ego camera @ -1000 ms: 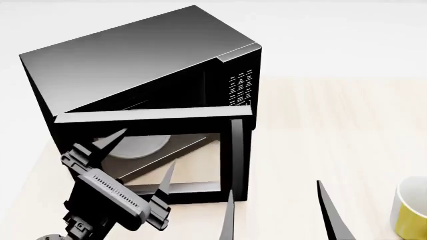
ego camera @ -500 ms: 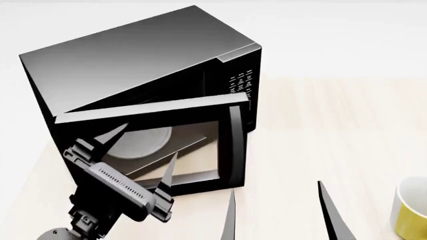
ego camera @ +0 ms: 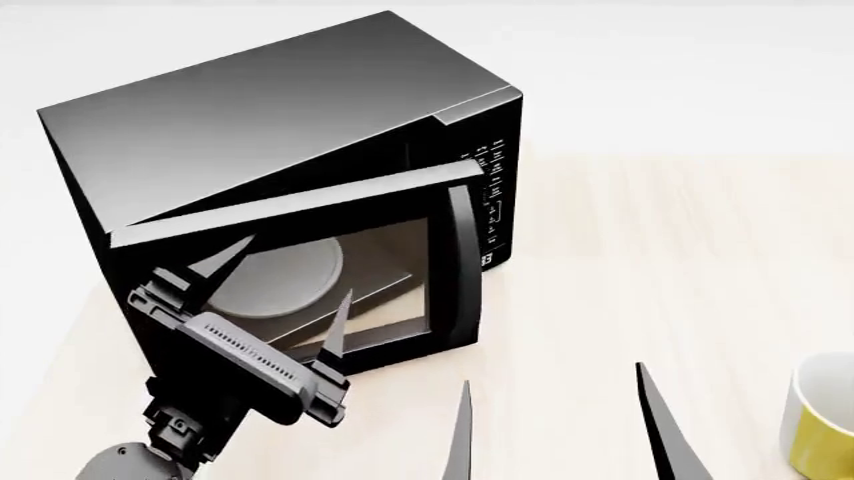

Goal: Close the microwave.

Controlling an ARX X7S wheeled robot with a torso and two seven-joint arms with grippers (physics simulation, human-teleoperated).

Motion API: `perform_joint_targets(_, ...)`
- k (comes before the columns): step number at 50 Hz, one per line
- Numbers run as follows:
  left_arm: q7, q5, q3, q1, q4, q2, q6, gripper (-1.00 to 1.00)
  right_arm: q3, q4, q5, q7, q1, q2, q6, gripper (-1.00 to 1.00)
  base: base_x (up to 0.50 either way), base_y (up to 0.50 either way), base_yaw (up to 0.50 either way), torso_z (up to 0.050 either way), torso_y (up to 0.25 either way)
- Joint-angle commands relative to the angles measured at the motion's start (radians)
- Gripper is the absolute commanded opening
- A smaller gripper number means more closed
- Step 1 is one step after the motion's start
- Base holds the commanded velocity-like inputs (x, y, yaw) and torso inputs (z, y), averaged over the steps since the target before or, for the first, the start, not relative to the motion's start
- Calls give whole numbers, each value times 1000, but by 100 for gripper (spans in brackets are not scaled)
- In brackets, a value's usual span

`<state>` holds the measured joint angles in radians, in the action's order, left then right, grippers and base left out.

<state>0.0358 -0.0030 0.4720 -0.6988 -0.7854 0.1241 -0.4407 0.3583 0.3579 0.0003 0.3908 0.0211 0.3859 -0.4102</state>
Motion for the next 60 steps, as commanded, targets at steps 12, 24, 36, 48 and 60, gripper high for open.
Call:
perform_joint_targets(12,-59,-7,-50,-59,-152,-18,-62,100,-6,0,-4,-6,-3,-2,2,100,0,0,0,0,0)
perform_joint_targets(24,-83,-16,-55,-84,-201,-26,-80,100,-3,-8,-5,-2,-3,0,-6,100,0,0,0,0,0)
perform_joint_targets(36,-124,-18,-60,-113,-281,-39,-127,100,1,-5,-5,0,-3,3,-4,100,0,0,0,0,0)
perform_joint_targets(48,-185,-20,-73,-136,-365,-37,-179,100,10,-13,-9,1,-3,4,-9,100,0,0,0,0,0)
perform_joint_targets(60,-155,-96,-47,302,412,110,210,100,15,-13,-9,3,-2,6,-8,100,0,0,0,0,0)
